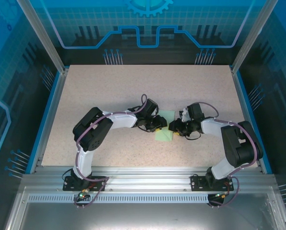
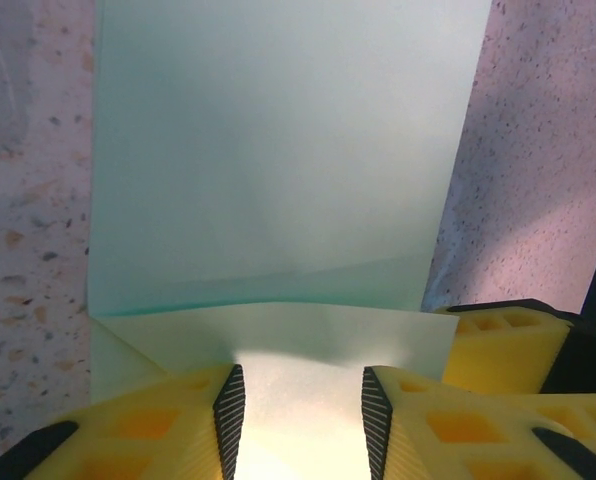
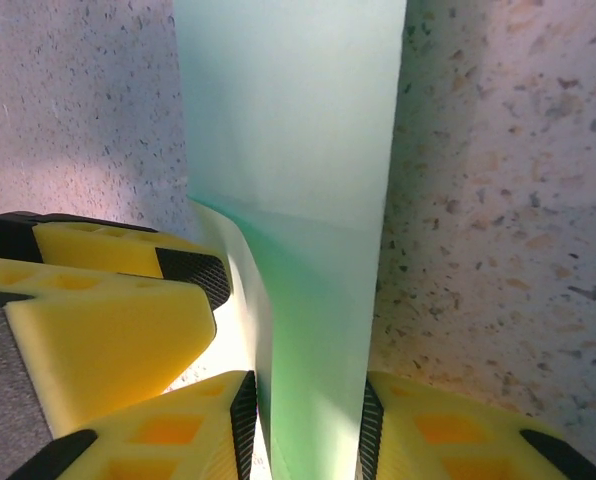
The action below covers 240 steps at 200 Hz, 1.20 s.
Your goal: Fold a paper plane with a square sheet of paper (pick it up from the middle)
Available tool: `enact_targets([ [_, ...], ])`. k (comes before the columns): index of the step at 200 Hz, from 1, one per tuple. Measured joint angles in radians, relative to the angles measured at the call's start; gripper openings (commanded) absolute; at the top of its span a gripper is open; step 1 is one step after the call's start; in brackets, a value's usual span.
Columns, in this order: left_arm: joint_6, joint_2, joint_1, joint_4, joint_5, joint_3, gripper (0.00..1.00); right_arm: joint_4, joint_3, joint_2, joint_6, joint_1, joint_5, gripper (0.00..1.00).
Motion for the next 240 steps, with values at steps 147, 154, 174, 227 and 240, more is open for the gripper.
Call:
enact_targets([
  [147, -0.003, -0.104, 0.0, -0.003, -0.066, -0.045, 0.41, -0.034, 0.0, -0.006, -0.048, 0.002, -0.005, 0.0],
  [154, -0.004, -0.134, 0.0, -0.012, -0.09, -0.06, 0.41, -0.062, 0.006, -0.027, -0.055, 0.003, 0.01, 0.0],
  [174, -0.003, -0.236, 0.001, -0.038, -0.169, -0.106, 0.43, -0.174, 0.049, -0.102, -0.092, 0.021, 0.077, 0.0],
  [227, -0.024, -0.49, 0.018, -0.099, -0.405, -0.248, 0.45, -0.608, 0.383, -0.247, -0.195, 0.234, 0.599, 0.0],
  [240, -0.039, -0.527, 0.025, -0.116, -0.457, -0.284, 0.45, -0.712, 0.463, -0.237, -0.199, 0.313, 0.763, 0.0],
])
